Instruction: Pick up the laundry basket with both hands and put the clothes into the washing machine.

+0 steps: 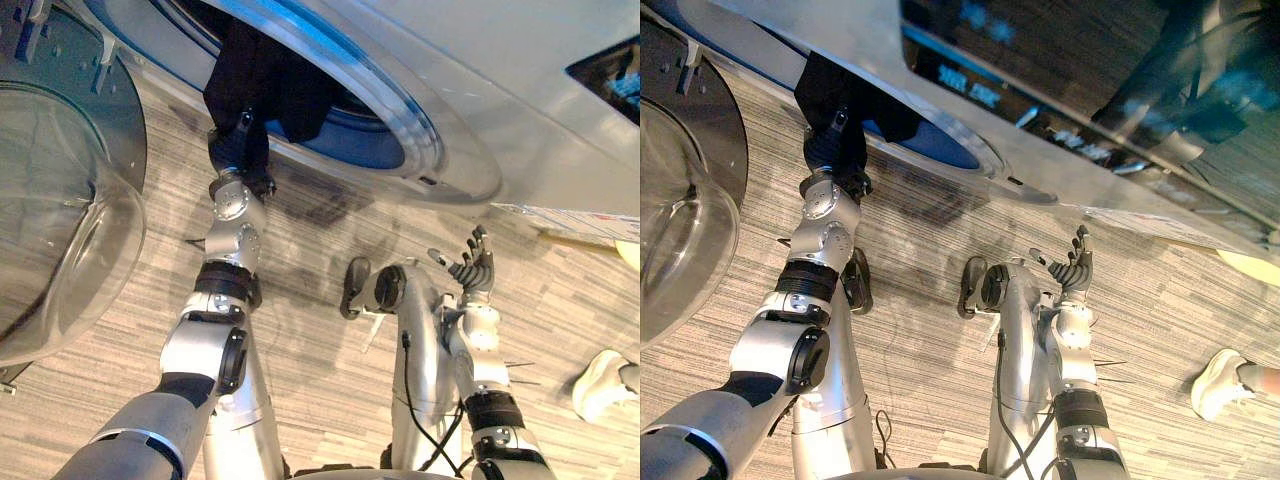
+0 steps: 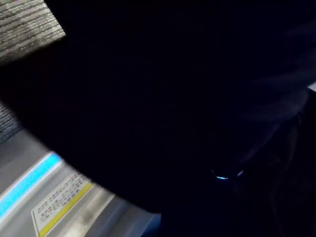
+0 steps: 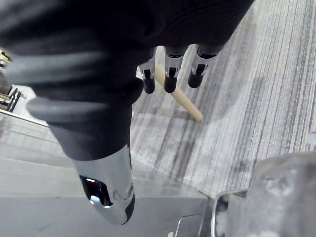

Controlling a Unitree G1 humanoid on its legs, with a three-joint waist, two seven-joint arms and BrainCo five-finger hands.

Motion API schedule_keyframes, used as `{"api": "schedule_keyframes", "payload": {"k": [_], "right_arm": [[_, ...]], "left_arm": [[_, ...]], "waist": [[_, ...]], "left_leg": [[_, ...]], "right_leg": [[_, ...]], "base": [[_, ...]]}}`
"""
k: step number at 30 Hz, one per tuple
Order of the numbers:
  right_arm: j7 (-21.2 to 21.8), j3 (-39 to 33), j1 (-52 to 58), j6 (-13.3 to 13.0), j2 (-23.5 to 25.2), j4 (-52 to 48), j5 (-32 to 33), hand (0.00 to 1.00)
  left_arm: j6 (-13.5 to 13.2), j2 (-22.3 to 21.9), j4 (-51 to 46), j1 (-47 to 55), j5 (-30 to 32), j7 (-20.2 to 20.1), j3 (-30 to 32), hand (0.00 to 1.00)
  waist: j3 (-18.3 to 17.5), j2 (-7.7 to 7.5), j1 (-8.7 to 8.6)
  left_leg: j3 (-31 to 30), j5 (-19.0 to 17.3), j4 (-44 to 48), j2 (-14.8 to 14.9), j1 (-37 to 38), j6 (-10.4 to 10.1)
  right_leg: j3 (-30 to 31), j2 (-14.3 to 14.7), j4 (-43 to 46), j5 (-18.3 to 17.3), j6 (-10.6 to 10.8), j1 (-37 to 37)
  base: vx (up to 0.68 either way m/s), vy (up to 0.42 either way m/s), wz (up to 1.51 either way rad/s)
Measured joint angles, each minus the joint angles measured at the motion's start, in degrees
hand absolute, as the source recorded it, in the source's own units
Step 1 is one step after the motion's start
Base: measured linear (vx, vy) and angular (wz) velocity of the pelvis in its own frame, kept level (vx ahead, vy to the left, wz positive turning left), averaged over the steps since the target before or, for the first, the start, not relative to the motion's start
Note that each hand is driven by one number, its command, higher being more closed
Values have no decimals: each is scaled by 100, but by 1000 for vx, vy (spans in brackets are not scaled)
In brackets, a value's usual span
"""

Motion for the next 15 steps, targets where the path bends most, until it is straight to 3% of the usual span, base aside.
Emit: {"api": "schedule_keyframes", "payload": {"k": [7,15], "right_arm": [[-20,-113,9,68,-65,215,-14,0],[-30,-112,2,115,-57,214,-59,0]], "left_arm": [[-426,-232,-2076,708,437,90,-506,100],[-420,-203,-2669,792,666,209,-709,100]], "waist": [[10,16,161],[7,18,167]], "left_leg": [[163,113,-370,-81,312,26],[113,133,-423,-80,312,-3]], "right_leg": [[82,-100,-162,-6,11,177],[10,-91,-271,18,-3,234]], "base": [[22,-53,13],[30,-31,0]]}}
